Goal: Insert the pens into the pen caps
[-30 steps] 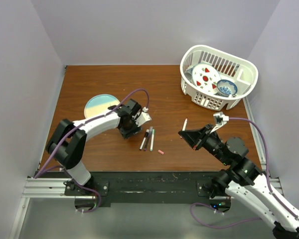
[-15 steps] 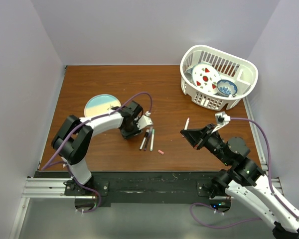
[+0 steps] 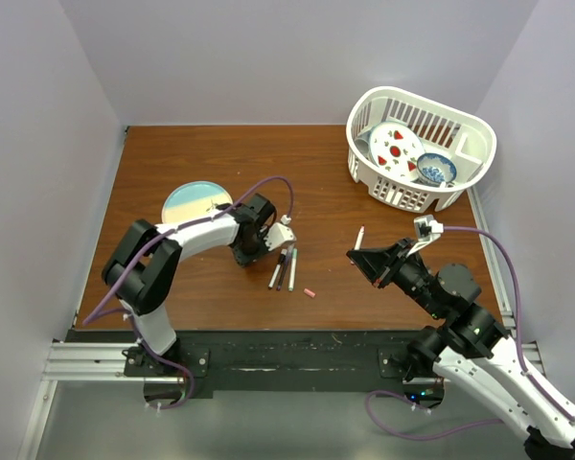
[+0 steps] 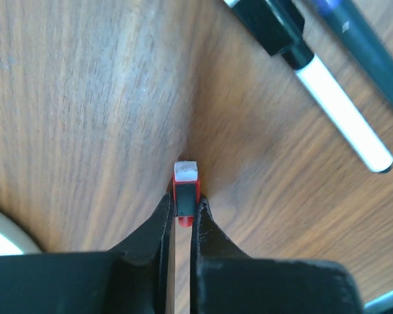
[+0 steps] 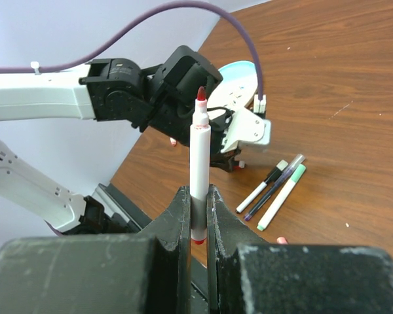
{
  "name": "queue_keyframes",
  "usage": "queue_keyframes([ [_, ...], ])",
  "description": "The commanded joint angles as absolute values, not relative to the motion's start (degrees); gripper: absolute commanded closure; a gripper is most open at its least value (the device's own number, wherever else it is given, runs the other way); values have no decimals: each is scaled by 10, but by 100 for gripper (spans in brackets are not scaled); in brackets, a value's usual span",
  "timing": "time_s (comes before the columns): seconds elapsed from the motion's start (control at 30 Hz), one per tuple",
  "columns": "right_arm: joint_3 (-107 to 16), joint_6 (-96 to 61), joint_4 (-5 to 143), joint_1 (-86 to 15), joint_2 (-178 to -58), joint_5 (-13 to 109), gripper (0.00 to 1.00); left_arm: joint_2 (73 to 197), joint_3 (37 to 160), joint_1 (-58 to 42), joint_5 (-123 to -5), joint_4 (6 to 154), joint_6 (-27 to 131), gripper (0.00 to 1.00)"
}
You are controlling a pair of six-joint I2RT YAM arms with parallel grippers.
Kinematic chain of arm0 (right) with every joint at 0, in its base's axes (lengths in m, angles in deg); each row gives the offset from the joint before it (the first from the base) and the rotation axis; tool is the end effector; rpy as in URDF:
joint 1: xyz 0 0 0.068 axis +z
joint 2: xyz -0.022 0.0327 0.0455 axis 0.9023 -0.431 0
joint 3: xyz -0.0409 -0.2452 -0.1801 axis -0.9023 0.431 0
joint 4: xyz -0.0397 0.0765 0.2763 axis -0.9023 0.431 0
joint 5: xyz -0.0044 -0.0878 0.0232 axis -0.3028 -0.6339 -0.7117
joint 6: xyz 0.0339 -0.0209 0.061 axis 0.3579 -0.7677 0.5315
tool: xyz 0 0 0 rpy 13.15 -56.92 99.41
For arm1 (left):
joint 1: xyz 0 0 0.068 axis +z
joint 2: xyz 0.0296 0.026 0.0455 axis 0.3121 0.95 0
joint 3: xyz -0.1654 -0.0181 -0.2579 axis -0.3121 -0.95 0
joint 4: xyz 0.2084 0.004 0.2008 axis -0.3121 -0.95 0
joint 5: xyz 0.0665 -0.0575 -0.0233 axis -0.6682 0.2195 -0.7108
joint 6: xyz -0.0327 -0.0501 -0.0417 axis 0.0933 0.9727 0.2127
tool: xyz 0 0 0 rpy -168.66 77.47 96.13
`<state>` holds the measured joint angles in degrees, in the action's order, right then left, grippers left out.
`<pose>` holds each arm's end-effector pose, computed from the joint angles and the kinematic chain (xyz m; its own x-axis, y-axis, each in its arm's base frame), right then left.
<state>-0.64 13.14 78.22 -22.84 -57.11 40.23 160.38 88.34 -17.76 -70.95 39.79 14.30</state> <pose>0.0995 0.0878 0.3273 -0.3929 0.4660 -0.7927 -0.5259 0.5933 0.6095 0.2892 -0.2114 0.1509 -0.4415 0.8716 -0.2130 0.8814 0.4658 0.0788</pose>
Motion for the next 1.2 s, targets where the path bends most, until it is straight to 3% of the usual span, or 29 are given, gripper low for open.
queue_keyframes([
  [0.0,-10,145,762,-226,-574,401,100,1624,919,-183,-593,379,218,100],
  [0.13,-7,152,766,-227,-578,407,100,1550,911,-191,-558,415,266,100],
  [0.3,-27,132,772,-226,-596,447,100,1398,892,-183,-645,486,327,100],
  [0.43,-26,118,733,-227,-631,520,100,1282,835,-175,-565,603,459,100],
  [0.53,-18,116,670,-226,-680,576,100,1196,755,-176,-517,769,603,100],
  [0.67,2,137,547,-212,-756,641,100,1101,617,-176,-492,1104,808,100],
  [0.83,-29,80,509,-87,-859,561,100,1090,524,-176,-508,1280,990,100],
  [0.97,-36,80,459,-67,-915,533,100,1100,503,-176,-495,1376,1054,100],
  [1.17,-41,79,435,-56,-935,516,100,1082,498,-177,-506,1350,1071,100],
])
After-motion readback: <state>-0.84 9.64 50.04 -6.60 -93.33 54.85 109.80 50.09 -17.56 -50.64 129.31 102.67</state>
